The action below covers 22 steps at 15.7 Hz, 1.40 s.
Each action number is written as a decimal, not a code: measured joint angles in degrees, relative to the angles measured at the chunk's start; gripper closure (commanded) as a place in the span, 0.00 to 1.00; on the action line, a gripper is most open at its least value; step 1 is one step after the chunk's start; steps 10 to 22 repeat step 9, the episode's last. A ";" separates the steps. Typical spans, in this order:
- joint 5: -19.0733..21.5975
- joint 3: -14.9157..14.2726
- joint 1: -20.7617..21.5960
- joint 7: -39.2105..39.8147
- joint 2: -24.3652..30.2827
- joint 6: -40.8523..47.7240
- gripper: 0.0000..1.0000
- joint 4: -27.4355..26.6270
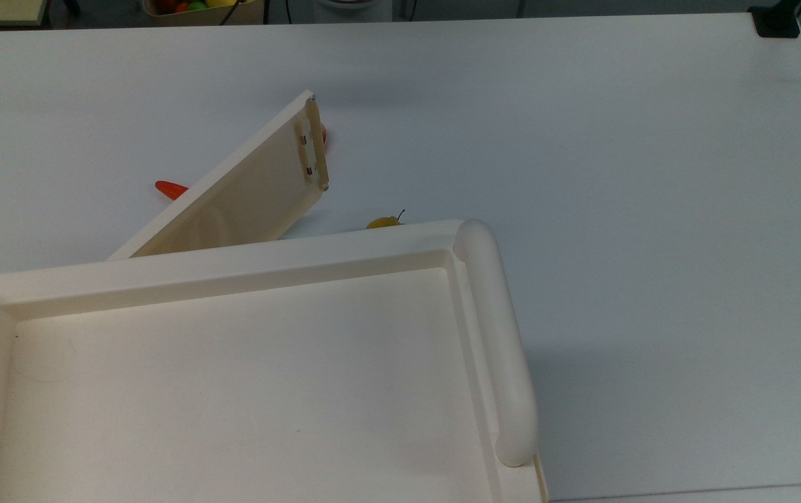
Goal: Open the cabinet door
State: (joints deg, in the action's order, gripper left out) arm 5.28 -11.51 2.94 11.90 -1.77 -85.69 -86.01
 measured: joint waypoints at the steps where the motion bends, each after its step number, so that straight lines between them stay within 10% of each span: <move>1: -0.01 0.00 0.00 0.00 0.07 0.00 0.00 -0.33; 22: -0.06 0.00 -0.48 0.00 0.28 0.00 0.00 -0.61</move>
